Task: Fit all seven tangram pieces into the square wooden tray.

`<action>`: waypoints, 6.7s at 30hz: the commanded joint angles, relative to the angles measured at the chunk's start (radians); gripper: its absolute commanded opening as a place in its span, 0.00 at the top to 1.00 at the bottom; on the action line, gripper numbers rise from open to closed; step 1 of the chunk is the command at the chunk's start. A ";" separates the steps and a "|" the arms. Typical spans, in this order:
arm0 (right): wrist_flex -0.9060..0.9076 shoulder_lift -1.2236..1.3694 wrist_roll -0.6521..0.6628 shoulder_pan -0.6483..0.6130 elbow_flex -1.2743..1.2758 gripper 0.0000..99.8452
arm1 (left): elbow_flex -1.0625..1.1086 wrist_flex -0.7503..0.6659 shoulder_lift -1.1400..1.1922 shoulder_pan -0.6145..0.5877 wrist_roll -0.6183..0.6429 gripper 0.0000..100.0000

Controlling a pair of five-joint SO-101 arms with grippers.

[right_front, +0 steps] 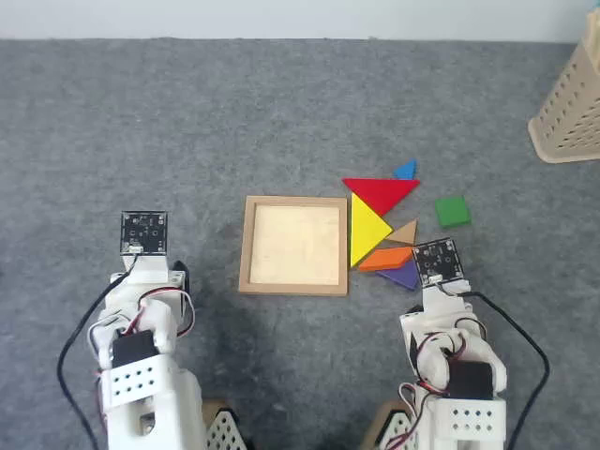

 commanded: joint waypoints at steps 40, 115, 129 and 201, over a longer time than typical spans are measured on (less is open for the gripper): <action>-0.303 -0.022 0.269 0.154 -0.124 0.99 | 0.045 0.601 -0.583 -0.003 -0.005 0.83; -0.305 2.012 -0.195 -0.260 -1.407 0.66 | 0.045 0.601 -0.583 -0.003 -0.006 0.83; -0.303 2.111 -0.199 -0.259 -1.439 0.73 | 0.045 0.601 -0.583 -0.003 -0.006 0.83; -0.294 2.150 -0.250 -0.114 -1.556 0.86 | 0.045 0.601 -0.583 -0.003 -0.006 0.83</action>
